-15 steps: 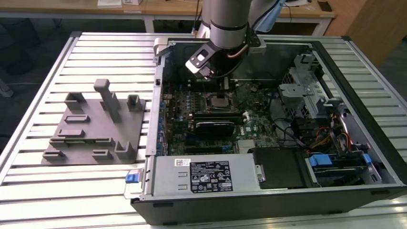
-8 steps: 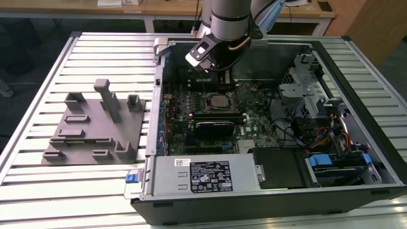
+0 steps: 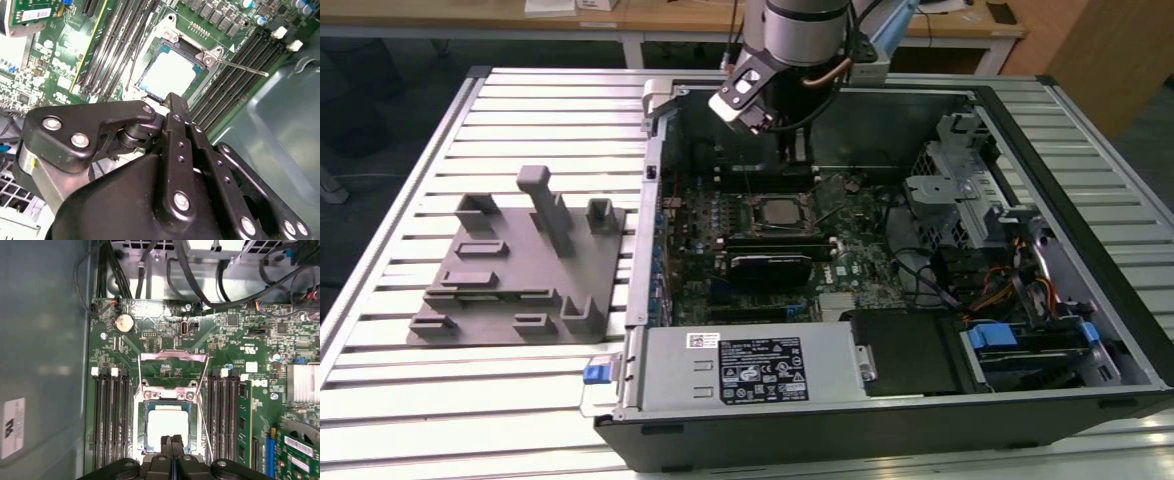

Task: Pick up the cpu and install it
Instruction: 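Place the cpu into insertion slot, then close the cpu cover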

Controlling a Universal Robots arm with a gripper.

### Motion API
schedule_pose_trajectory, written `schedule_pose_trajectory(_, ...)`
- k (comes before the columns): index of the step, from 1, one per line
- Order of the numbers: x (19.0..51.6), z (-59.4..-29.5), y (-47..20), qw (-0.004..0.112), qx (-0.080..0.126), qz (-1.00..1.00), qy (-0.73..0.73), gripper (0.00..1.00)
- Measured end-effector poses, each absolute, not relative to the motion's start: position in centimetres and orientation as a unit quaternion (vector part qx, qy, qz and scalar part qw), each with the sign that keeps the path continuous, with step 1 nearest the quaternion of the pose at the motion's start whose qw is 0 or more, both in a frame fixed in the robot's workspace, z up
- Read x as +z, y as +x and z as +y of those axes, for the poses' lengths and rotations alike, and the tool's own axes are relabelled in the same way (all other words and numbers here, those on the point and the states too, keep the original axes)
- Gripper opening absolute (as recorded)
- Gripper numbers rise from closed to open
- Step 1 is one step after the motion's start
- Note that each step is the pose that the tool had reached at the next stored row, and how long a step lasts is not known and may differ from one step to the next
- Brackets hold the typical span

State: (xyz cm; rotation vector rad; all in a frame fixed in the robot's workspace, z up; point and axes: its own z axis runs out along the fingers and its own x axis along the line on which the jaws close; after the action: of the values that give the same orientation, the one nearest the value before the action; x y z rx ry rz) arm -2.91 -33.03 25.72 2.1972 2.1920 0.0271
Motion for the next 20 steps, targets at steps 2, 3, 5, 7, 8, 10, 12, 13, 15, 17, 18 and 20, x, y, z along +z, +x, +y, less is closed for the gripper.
schedule_pose_trajectory(2,25.91,-33.03,-2.91,0.019,0.009,0.706,0.708,0.11)
schedule_pose_trajectory(3,25.91,-33.03,-2.91,0.019,0.009,0.706,0.708,0.11)
schedule_pose_trajectory(5,25.91,-33.02,-2.91,0.019,0.009,0.706,0.708,0.11)
schedule_pose_trajectory(7,25.91,-33.03,-2.91,0.019,0.009,0.706,0.708,0.11)
schedule_pose_trajectory(8,25.91,-33.03,-2.91,0.019,0.009,0.706,0.708,0.11)
schedule_pose_trajectory(10,25.92,-33.03,-2.91,0.019,0.009,0.706,0.708,0.11)
schedule_pose_trajectory(12,25.92,-33.03,-2.91,0.019,0.009,0.706,0.708,0.11)
schedule_pose_trajectory(13,25.92,-33.03,-2.91,0.019,0.009,0.706,0.708,0.11)
schedule_pose_trajectory(15,25.93,-33.03,-2.91,0.019,0.009,0.706,0.708,0.11)
schedule_pose_trajectory(17,25.93,-33.03,-2.91,0.019,0.009,0.706,0.708,0.11)
schedule_pose_trajectory(18,25.93,-33.03,-2.91,0.019,0.009,0.706,0.708,0.11)
schedule_pose_trajectory(20,25.93,-33.03,-2.91,0.019,0.009,0.706,0.708,0.11)
